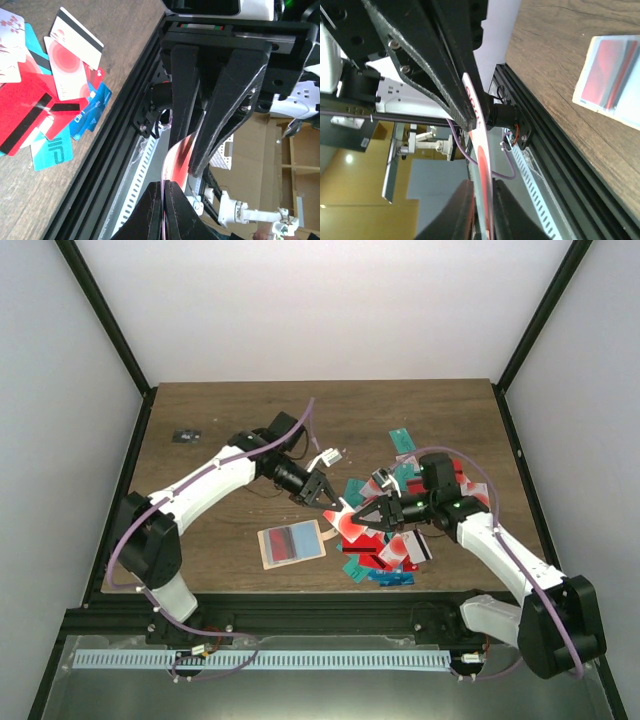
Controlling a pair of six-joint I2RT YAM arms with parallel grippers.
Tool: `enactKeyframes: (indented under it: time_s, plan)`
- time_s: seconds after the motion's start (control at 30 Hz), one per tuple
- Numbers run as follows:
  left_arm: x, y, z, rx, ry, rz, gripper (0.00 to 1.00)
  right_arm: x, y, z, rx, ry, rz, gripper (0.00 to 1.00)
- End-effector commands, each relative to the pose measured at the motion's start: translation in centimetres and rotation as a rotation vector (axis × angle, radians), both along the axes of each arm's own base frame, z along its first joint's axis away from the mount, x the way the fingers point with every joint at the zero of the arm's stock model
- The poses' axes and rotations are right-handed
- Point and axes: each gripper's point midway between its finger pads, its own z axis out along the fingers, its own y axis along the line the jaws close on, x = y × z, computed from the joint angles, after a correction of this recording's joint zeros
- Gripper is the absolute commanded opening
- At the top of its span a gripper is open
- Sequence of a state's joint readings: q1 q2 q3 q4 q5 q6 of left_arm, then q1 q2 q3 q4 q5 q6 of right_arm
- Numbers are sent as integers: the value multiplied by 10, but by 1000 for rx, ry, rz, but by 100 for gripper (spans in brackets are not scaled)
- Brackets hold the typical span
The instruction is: Put the credit cards into the card holder
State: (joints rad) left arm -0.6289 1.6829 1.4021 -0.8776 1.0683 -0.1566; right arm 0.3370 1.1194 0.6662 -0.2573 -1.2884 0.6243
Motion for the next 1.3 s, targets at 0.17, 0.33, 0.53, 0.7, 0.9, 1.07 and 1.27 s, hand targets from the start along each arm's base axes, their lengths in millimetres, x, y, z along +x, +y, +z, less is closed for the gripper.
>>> enactKeyframes:
  time_s: [0.17, 0.33, 0.53, 0.7, 0.9, 1.07, 1.27]
  plan:
    - [9, 0, 9, 9, -73, 34, 23, -12, 14, 31, 52, -59, 81, 1]
    - [43, 17, 40, -8, -163, 224, 68, 10, 18, 44, 44, -100, -28, 1]
    - [72, 61, 80, -121, -174, 510, 82, 43, 22, 82, 91, -189, -168, 1]
    - [73, 76, 100, -224, -164, 609, 81, 68, 24, 118, 178, -244, -272, 1]
    - [67, 74, 126, -381, -136, 616, 69, 85, 28, 152, 263, -283, -326, 1]
    - [65, 70, 138, -484, -100, 594, 60, 91, 38, 161, 284, -290, -310, 1]
    - [67, 67, 143, -521, -97, 580, 51, 90, 53, 164, 302, -282, -282, 1]
